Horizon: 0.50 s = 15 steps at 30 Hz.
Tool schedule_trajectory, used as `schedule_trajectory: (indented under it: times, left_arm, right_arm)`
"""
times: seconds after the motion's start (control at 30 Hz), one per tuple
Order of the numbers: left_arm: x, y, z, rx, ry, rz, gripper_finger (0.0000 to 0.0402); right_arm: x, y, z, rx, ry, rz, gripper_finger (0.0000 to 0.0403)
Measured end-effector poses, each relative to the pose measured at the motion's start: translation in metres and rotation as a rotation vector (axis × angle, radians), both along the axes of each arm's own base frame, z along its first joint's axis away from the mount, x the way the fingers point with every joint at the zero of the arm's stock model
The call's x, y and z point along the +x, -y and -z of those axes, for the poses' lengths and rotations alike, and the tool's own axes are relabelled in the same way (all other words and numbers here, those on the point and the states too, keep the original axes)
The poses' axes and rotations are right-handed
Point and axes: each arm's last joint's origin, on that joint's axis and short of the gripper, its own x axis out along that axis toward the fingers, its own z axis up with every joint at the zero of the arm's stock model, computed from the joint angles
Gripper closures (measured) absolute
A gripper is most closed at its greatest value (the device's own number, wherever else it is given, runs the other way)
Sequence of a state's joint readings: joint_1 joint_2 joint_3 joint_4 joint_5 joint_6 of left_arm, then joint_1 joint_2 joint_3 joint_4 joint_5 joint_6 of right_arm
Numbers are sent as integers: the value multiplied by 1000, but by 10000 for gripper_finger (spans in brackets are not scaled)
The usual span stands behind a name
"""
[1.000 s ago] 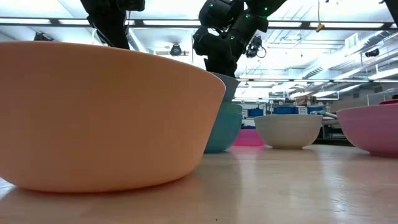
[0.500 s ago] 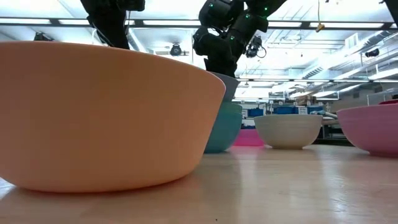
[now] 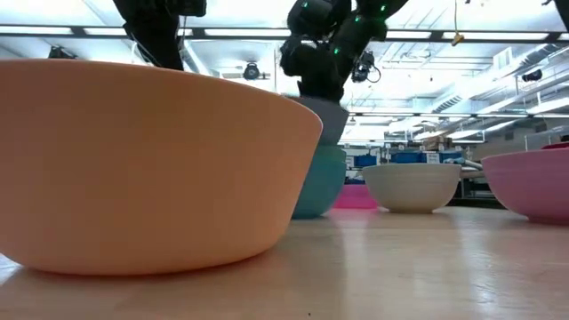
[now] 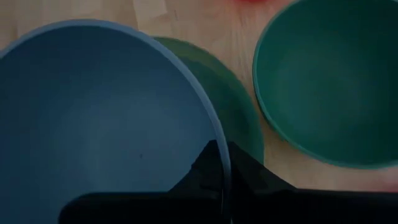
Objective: Nest bowls inside each other
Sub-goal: Stack the yellow bowl on top of the light green bowl
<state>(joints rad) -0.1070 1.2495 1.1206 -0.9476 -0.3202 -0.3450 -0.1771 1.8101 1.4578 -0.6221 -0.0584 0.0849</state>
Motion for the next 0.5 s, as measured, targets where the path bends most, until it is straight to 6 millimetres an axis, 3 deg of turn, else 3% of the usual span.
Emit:
schedule_trajectory:
  times: [0.3,0.5]
  left_arm:
    - [-3,0,1,5,-27,-9,280]
    - [-3,1,2,-15,-37,5,280]
  right_arm:
    - [-38,-50,-54,-19,23,-29,403]
    - [-58,-84,-59,12,-68,-48,403]
